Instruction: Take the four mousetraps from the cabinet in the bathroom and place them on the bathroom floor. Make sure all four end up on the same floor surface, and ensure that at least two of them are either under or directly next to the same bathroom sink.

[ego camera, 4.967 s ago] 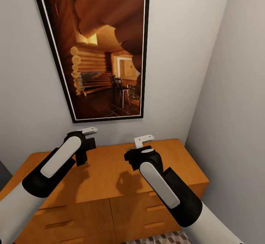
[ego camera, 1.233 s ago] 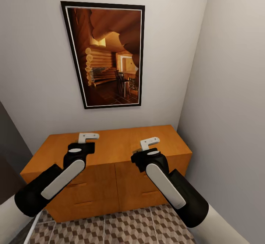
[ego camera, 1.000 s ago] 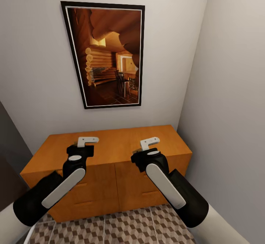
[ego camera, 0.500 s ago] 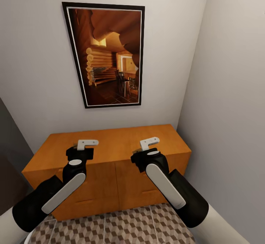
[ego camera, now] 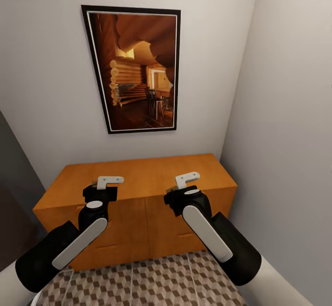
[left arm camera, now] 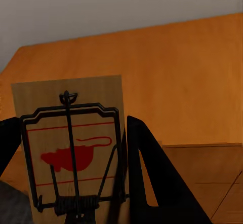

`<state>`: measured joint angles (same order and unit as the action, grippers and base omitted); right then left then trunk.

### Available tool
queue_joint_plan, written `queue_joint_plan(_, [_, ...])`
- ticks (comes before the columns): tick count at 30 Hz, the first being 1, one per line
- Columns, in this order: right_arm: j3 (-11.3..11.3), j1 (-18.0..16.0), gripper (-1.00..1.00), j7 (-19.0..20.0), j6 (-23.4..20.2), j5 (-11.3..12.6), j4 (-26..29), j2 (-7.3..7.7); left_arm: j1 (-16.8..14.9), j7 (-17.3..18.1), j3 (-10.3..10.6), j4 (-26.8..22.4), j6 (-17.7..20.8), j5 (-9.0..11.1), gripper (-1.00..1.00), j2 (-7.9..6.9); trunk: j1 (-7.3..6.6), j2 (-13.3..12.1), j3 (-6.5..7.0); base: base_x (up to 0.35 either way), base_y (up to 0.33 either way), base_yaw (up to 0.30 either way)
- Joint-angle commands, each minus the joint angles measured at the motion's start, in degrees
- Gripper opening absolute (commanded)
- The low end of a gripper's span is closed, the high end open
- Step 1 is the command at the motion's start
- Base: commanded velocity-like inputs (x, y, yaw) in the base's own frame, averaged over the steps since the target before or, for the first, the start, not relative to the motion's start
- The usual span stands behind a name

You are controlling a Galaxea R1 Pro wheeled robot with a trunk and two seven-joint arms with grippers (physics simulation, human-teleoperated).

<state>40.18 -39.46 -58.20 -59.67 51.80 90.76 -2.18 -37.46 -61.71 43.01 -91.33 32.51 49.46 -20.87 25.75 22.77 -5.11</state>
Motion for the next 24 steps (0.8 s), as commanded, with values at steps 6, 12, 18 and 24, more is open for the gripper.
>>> queue_joint_plan(6, [0.1,-0.1,-1.0,-0.6,-0.3,0.6,0.0,-0.01,-0.1,-0.4,0.1,-0.1,0.5,0.2,-1.0,-0.05,0.03,0.1,-0.14,-0.191,0.0,0.0])
queue_joint_plan(12, [0.2,-0.1,-1.0,-0.6,-0.3,0.6,0.0,-0.01,-0.1,-0.4,0.1,-0.1,0.5,0.2,-1.0,-0.05,0.03,0.1,-0.14,-0.14,0.0,0.0])
queue_joint_plan(18, [0.3,-0.1,-1.0,-0.6,-0.3,0.6,0.0,-0.01,-0.1,-0.4,0.1,-0.1,0.5,0.2,-1.0,-0.05,0.03,0.1,-0.14,-0.106,0.0,0.0])
queue_joint_plan(24, [0.5,0.3,-1.0,-0.6,-0.3,0.5,-0.1,-0.01,-0.1,-0.4,0.1,-0.1,0.5,0.2,-1.0,-0.05,0.03,0.1,-0.14,-0.022,0.0,0.0])
